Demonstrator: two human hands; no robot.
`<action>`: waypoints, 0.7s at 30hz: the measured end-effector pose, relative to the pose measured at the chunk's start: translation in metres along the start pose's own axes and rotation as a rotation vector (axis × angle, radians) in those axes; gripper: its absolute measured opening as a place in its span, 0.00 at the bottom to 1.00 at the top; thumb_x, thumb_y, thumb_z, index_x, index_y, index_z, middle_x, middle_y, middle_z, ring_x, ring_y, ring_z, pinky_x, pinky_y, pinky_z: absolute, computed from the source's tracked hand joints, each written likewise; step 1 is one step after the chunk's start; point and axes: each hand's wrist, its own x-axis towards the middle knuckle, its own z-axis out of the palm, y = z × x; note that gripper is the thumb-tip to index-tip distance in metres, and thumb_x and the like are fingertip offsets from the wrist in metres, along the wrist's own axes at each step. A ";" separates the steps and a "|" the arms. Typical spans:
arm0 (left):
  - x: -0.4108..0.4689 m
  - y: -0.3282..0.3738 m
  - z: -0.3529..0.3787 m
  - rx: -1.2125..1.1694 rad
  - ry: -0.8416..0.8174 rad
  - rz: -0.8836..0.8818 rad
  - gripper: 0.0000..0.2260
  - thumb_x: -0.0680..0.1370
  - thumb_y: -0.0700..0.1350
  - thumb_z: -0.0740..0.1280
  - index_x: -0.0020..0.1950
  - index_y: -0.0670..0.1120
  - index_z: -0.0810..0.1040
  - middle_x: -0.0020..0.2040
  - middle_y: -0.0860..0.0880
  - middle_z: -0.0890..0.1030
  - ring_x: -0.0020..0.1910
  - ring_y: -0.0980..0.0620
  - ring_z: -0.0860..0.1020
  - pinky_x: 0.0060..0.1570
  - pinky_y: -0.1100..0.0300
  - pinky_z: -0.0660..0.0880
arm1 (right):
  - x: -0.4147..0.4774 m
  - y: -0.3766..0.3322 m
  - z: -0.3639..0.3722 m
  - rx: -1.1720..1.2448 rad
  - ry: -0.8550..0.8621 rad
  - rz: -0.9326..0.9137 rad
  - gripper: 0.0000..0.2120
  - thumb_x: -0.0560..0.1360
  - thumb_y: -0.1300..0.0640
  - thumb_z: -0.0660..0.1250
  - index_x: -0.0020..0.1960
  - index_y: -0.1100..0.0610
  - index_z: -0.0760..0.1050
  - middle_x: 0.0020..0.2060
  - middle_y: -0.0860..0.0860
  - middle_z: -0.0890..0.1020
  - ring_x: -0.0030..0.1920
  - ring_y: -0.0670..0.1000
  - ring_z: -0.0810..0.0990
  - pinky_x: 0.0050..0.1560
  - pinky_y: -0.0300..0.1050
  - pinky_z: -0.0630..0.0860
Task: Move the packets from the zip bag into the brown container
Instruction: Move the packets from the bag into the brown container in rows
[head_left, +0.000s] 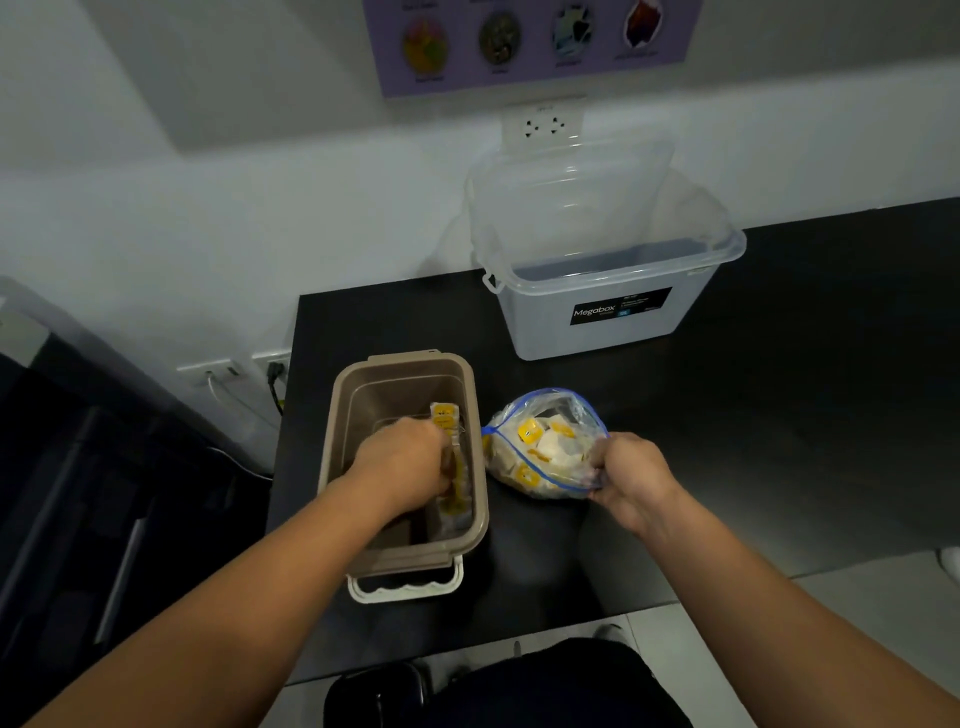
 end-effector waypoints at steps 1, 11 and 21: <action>-0.003 0.000 -0.008 -0.026 0.028 -0.026 0.04 0.74 0.49 0.74 0.45 0.55 0.80 0.44 0.54 0.81 0.42 0.57 0.79 0.47 0.57 0.80 | 0.001 -0.002 -0.002 0.008 -0.014 0.006 0.11 0.77 0.73 0.54 0.46 0.62 0.72 0.37 0.58 0.79 0.28 0.54 0.81 0.24 0.42 0.76; -0.011 0.078 -0.051 -0.231 0.313 0.079 0.03 0.75 0.47 0.74 0.42 0.50 0.84 0.34 0.58 0.80 0.38 0.60 0.80 0.47 0.58 0.80 | 0.019 -0.015 -0.019 -0.112 -0.106 -0.053 0.09 0.86 0.55 0.62 0.52 0.59 0.75 0.39 0.55 0.80 0.34 0.51 0.79 0.29 0.43 0.76; 0.055 0.143 0.005 0.006 -0.050 -0.077 0.11 0.79 0.45 0.68 0.61 0.50 0.83 0.52 0.45 0.81 0.53 0.45 0.82 0.51 0.52 0.79 | 0.031 -0.022 -0.040 -0.214 -0.253 -0.065 0.11 0.86 0.54 0.61 0.56 0.59 0.78 0.44 0.56 0.88 0.47 0.55 0.88 0.50 0.54 0.84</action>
